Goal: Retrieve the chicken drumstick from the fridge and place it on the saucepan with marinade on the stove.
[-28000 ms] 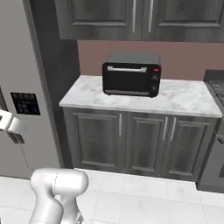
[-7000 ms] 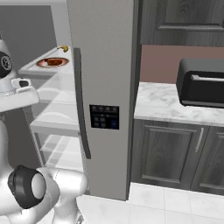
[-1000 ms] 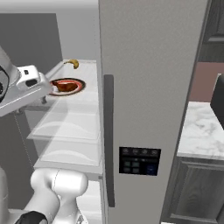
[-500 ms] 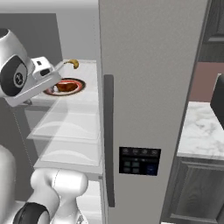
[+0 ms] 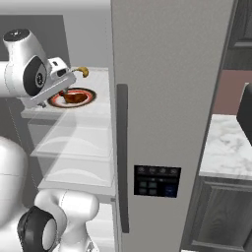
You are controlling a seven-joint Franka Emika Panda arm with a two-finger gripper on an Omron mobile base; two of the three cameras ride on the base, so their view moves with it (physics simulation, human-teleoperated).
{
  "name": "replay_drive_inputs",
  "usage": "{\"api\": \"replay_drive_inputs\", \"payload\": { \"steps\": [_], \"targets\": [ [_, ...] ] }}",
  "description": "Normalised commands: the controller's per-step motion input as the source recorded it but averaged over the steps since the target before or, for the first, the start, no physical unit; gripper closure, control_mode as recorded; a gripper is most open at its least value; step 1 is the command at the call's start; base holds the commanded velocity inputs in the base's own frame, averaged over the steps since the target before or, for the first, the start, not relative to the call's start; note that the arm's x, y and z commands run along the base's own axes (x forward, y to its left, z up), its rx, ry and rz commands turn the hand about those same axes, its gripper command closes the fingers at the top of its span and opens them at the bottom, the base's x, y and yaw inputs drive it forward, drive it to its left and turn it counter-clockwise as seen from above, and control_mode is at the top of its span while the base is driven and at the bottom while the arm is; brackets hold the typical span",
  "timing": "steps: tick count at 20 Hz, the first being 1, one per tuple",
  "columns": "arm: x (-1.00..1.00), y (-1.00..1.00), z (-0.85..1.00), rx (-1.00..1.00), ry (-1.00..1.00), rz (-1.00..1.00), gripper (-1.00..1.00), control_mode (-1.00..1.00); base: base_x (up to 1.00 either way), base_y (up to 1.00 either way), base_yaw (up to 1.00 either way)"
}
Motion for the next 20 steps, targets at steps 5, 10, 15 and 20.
{"api": "replay_drive_inputs", "payload": {
  "steps": [5,10,15,20],
  "targets": [
    [0.58,0.12,0.0,0.0,0.0,0.0,-1.0,-1.0,0.0,0.0,0.0],
    [0.46,0.09,-0.24,0.0,0.0,0.0,-1.0,-1.0,0.0,0.0,0.0],
    [0.35,0.01,-0.25,0.0,0.0,0.0,-1.0,-1.0,0.0,0.0,0.0],
    [0.33,0.0,-0.01,0.0,0.0,0.0,-1.0,-1.0,0.0,0.0,0.0]
  ]
}}
